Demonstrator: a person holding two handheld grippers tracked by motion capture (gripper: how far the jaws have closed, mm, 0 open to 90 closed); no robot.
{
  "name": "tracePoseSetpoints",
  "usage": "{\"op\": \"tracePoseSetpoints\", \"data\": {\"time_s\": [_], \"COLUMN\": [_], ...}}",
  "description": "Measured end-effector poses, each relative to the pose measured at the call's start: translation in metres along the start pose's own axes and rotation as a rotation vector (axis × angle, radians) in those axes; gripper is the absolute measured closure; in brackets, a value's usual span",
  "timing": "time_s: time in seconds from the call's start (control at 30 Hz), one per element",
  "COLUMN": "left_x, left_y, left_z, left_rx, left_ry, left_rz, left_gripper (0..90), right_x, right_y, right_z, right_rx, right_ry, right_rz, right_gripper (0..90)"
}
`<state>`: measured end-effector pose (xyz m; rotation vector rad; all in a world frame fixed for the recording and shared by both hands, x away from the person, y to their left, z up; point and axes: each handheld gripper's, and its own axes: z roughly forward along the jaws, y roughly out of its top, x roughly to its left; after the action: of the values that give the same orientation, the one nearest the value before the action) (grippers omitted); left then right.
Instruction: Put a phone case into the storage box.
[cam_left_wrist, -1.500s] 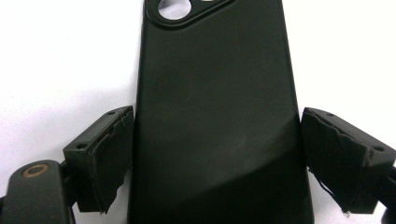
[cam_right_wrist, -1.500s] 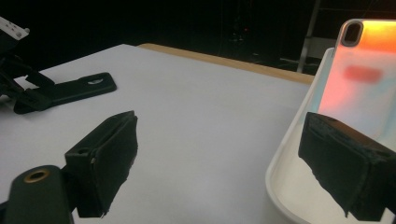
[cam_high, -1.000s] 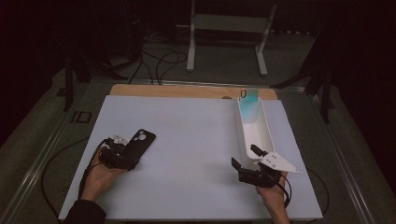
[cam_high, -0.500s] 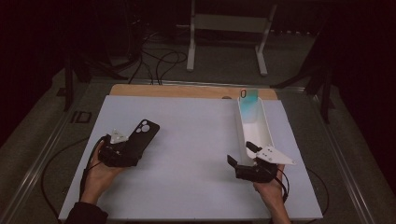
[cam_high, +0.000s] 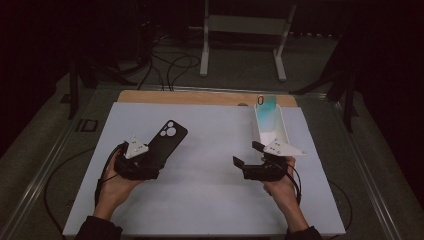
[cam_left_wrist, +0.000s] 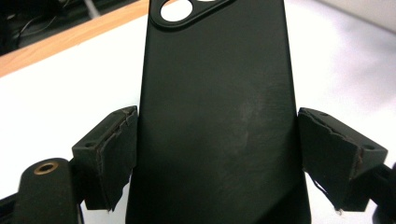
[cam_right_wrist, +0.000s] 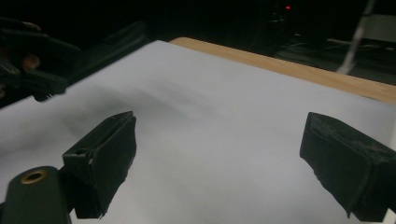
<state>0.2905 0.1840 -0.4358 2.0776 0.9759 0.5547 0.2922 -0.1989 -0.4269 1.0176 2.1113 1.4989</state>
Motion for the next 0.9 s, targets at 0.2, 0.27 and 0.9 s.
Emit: {"op": "tracePoseSetpoints", "data": {"time_s": [0.2, 0.27, 0.9], "left_x": [-0.012, -0.016, -0.047], "left_y": [0.008, 0.011, 0.026], "left_z": [0.001, 0.001, 0.007], "left_rx": [-0.031, -0.039, -0.099], "left_ry": [-0.039, -0.056, -0.140], "left_rz": [0.031, 0.035, 0.091], "left_gripper": [16.4, 16.3, 16.0], "right_x": [0.008, 0.010, 0.026], "right_y": [0.013, 0.017, 0.038], "right_z": [0.021, 0.028, 0.062], "right_rx": [0.027, 0.032, 0.061], "right_ry": [0.066, 0.081, 0.191], "right_rz": [0.000, 0.002, 0.066], "right_gripper": [10.8, 10.8, 15.8]}}
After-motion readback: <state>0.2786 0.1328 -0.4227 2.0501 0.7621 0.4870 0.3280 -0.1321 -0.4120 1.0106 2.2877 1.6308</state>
